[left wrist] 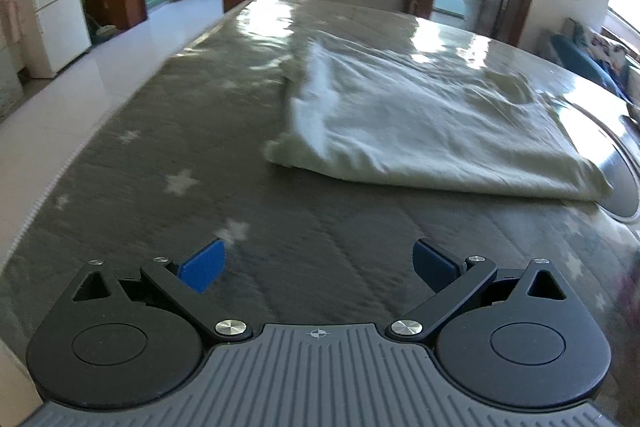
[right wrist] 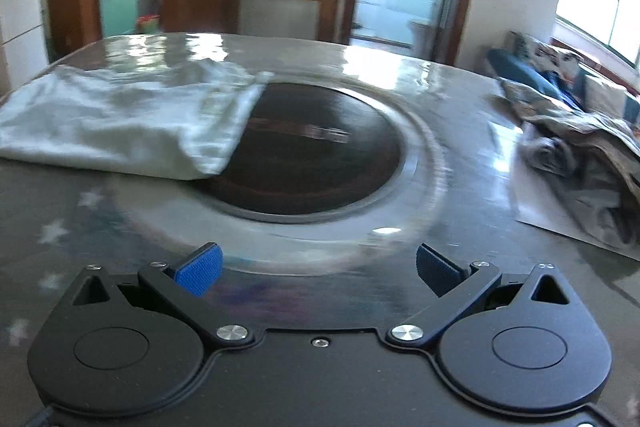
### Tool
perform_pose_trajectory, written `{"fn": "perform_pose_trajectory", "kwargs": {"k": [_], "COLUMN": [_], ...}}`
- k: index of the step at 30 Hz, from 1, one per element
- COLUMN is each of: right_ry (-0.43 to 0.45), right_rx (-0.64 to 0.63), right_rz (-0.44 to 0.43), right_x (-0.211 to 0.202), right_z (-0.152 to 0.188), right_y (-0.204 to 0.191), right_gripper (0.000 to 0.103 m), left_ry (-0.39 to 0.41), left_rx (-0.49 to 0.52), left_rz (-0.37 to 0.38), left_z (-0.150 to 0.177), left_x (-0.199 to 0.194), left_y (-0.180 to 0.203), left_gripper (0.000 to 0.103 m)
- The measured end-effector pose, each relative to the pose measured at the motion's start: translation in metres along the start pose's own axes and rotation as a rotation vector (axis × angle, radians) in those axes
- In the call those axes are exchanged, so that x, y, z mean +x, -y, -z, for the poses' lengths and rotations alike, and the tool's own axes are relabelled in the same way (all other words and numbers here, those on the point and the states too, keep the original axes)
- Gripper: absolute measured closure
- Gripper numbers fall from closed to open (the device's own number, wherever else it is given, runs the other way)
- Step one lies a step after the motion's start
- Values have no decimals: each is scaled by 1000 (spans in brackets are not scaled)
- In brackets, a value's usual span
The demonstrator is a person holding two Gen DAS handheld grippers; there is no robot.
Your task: Fold clothes
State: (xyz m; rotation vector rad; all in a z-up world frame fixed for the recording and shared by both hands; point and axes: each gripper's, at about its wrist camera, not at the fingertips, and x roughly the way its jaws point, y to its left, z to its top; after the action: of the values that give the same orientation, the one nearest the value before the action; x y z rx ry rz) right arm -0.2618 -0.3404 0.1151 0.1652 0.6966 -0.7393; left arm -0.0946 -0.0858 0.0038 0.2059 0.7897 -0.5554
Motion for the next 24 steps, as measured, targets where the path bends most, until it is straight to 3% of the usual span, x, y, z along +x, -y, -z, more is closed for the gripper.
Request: {"fn": "perform_pose_trajectory", "kwargs": {"k": [7, 14, 24], "right_ry": [-6, -13, -27], "right_rx": [90, 142, 172], "right_rz": [111, 167, 148], "right_x": [15, 28, 39], "right_z": [2, 2, -5], "right_y": [58, 105, 136], "right_gripper": [0, 0, 0], "left_ry": [42, 48, 43], "left_rx": [7, -26, -31], "left_rz": [-107, -142, -156], "left_z": [-13, -20, -22], "left_x": [0, 0, 4], "left_y": [-26, -44, -48], "left_gripper": [2, 2, 2]}}
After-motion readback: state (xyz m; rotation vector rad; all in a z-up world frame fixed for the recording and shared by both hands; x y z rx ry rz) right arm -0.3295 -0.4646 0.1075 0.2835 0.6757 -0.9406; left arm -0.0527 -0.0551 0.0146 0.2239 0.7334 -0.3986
